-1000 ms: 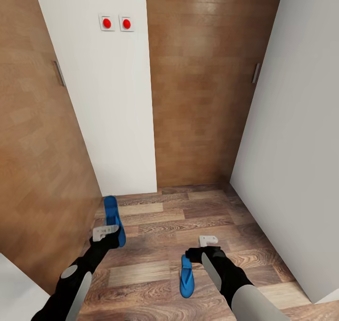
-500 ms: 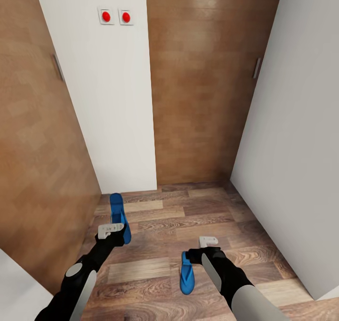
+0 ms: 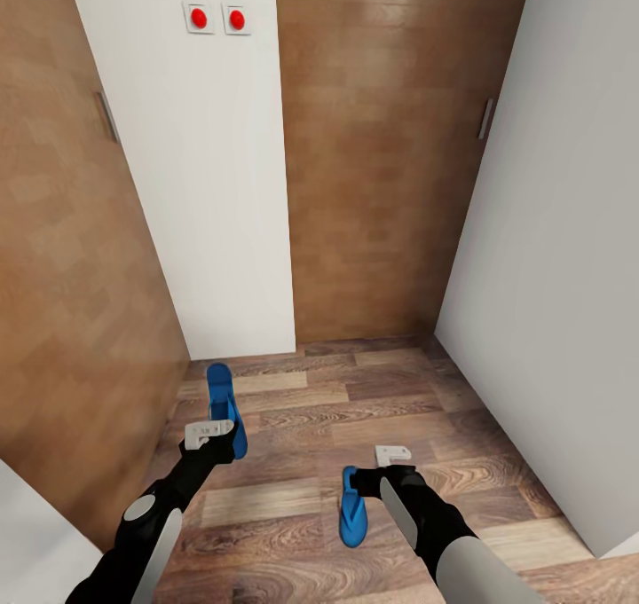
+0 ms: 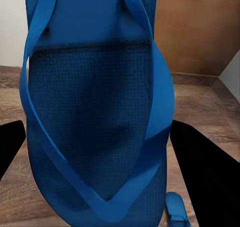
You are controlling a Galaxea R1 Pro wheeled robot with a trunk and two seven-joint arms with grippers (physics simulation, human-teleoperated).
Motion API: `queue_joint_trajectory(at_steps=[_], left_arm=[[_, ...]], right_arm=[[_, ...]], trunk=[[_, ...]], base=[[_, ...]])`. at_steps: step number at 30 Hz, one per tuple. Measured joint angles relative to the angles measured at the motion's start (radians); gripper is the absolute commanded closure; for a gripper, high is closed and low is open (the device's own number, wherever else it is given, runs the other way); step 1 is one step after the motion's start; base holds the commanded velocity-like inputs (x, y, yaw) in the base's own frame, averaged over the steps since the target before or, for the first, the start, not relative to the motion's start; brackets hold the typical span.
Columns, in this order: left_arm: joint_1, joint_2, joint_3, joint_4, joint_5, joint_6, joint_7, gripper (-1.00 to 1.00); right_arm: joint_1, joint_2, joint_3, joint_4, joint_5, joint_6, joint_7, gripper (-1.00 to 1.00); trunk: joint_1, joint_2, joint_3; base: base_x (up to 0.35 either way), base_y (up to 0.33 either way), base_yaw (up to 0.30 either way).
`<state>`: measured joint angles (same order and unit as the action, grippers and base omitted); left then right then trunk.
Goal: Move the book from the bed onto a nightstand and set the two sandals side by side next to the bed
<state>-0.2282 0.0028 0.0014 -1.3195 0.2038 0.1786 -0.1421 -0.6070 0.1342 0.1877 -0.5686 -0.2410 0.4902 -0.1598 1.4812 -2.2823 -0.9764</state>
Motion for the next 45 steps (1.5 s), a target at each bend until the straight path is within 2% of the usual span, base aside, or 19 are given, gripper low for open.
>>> queue_joint_trajectory(at_steps=[5,10,12,14,17,21,31,45], left_arm=[[0.0,0.0,0.0,0.0,0.0,0.0,0.0,1.0],[0.0,0.0,0.0,0.0,0.0,0.0,0.0,1.0],[0.0,0.0,0.0,0.0,0.0,0.0,0.0,1.0],[0.0,0.0,0.0,0.0,0.0,0.0,0.0,1.0],[0.0,0.0,0.0,0.0,0.0,0.0,0.0,1.0],[0.0,0.0,0.0,0.0,0.0,0.0,0.0,1.0],[0.0,0.0,0.0,0.0,0.0,0.0,0.0,1.0],[0.0,0.0,0.0,0.001,0.0,0.0,0.0,1.0]], right_arm=[[0.0,0.0,0.0,0.001,0.0,0.0,-0.013,-1.0],[0.0,0.0,0.0,0.0,-0.005,0.0,-0.125,-1.0],[0.0,0.0,0.0,0.0,-0.023,0.0,-0.184,-1.0],[0.0,0.0,0.0,-0.001,-0.059,0.001,-0.23,-1.0],[0.0,0.0,0.002,-0.001,-0.137,0.001,-0.281,-1.0],[0.0,0.0,0.002,-0.001,-0.165,0.001,-0.297,-1.0],[0.0,-0.001,0.003,-0.001,-0.172,0.001,-0.3,-1.0],[0.0,-0.004,0.002,-0.003,-0.173,-0.007,-0.291,-1.0]], trunk=[[0.019,-0.035,-0.016],[0.038,-0.07,-0.031],[0.046,-0.084,-0.038],[0.054,-0.098,-0.044],[0.065,-0.119,-0.053],[0.081,-0.147,-0.066],[0.119,-0.217,-0.097],[0.125,-0.22,-0.151]], base=[[0.0,0.0,0.0],[0.0,0.0,0.0],[0.0,0.0,0.0],[0.0,0.0,0.0],[0.0,0.0,0.0],[0.0,0.0,0.0],[0.0,0.0,0.0],[0.0,0.0,0.0]])
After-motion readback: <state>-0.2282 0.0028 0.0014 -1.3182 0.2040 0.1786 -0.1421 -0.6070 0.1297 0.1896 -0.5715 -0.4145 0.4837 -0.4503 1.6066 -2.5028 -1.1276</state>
